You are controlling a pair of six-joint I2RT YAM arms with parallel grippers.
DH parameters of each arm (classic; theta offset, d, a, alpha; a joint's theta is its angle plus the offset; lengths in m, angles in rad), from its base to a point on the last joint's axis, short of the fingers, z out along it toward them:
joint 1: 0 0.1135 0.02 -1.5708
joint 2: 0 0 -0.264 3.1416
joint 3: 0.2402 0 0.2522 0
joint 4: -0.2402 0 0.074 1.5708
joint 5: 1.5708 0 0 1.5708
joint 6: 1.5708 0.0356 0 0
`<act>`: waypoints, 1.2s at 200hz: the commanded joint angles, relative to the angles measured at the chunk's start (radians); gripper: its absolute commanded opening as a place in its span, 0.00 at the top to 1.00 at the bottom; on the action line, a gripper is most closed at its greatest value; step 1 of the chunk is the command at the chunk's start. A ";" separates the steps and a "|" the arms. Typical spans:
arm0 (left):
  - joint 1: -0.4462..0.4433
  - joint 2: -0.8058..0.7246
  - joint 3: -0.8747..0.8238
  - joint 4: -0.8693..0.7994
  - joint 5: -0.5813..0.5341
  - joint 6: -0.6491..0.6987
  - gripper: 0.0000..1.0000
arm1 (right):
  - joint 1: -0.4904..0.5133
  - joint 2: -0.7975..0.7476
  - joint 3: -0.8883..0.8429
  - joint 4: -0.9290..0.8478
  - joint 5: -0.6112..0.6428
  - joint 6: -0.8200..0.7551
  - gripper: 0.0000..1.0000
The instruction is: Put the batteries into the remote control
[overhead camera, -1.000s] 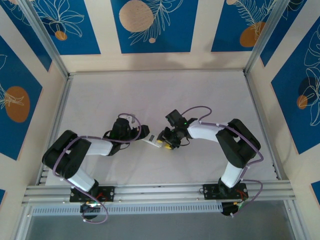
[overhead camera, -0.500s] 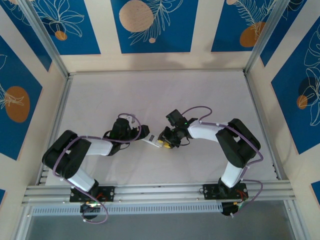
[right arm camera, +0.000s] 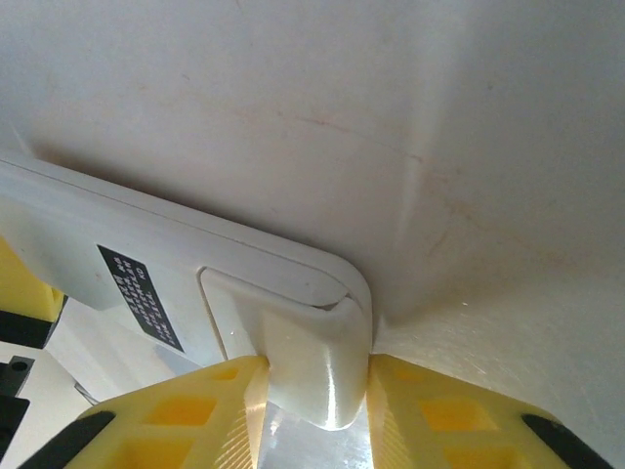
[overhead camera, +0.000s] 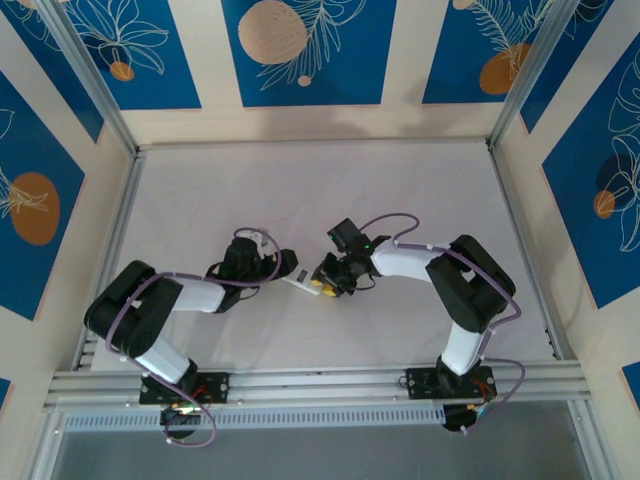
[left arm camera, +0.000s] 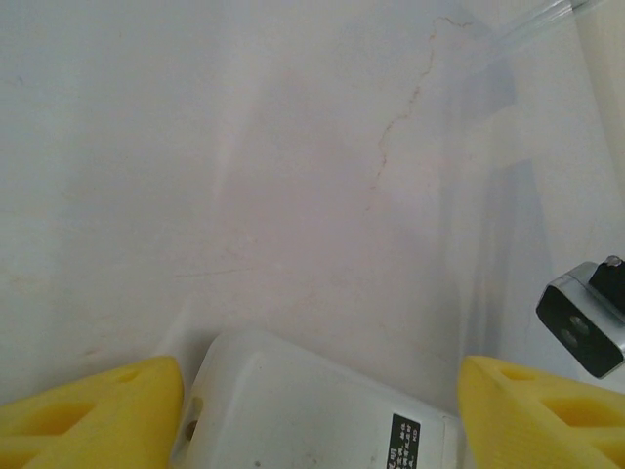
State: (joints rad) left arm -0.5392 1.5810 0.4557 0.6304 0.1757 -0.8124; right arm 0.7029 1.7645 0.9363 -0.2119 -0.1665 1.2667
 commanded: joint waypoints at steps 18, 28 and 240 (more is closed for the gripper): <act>-0.032 0.035 -0.034 -0.028 0.039 -0.039 0.26 | 0.026 0.055 0.041 0.040 -0.022 -0.005 0.64; -0.032 0.037 -0.036 -0.026 0.036 -0.039 0.26 | 0.026 0.052 0.045 0.030 -0.014 -0.021 0.64; -0.031 -0.013 -0.015 -0.131 -0.012 0.004 0.26 | 0.039 0.017 0.099 -0.163 0.088 -0.140 0.74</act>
State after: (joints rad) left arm -0.5541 1.5585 0.4496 0.5945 0.1471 -0.8093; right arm 0.7330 1.7580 1.0214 -0.3645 -0.0784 1.1301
